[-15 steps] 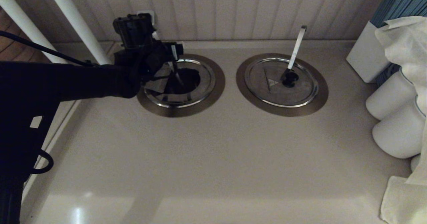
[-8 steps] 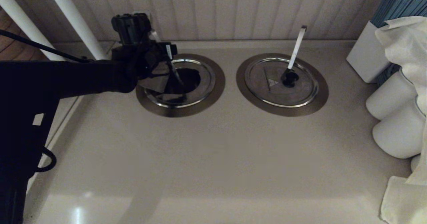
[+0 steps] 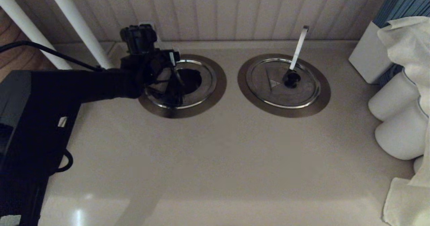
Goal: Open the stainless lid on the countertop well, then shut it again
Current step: Stir with a spoon
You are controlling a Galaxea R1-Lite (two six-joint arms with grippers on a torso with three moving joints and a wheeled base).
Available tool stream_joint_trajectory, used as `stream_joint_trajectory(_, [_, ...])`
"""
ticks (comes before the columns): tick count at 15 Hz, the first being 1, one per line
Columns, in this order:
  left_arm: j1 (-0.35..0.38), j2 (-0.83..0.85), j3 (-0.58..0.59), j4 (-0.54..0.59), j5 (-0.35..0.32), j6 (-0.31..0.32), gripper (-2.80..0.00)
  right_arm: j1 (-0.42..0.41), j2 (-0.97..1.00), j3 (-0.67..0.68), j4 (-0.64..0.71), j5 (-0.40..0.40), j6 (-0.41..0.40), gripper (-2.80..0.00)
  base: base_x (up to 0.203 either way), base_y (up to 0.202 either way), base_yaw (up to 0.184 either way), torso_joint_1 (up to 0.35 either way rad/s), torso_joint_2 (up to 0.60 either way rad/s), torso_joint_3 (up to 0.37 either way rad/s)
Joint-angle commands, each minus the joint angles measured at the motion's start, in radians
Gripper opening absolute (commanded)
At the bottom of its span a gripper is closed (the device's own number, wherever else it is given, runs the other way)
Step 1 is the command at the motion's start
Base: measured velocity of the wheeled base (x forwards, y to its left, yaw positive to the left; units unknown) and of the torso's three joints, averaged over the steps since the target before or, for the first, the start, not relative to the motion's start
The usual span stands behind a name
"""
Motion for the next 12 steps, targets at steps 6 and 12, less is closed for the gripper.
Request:
stream_joint_trajectory(6, [-0.053,0.05,-0.001,-0.074,-0.031,-0.036,0.0,0.0,0.0,0.0,0.0,0.0,0.0,-2.8,0.0,0.0,0.0,0.0,0.0,0.0])
stream_joint_trajectory(12, [-0.076,0.062,-0.001,-0.084,-0.034,-0.058,0.0,0.0,0.0,0.0,0.0,0.0,0.0,-2.8,0.0,0.0,0.0,0.0,0.0,0.0])
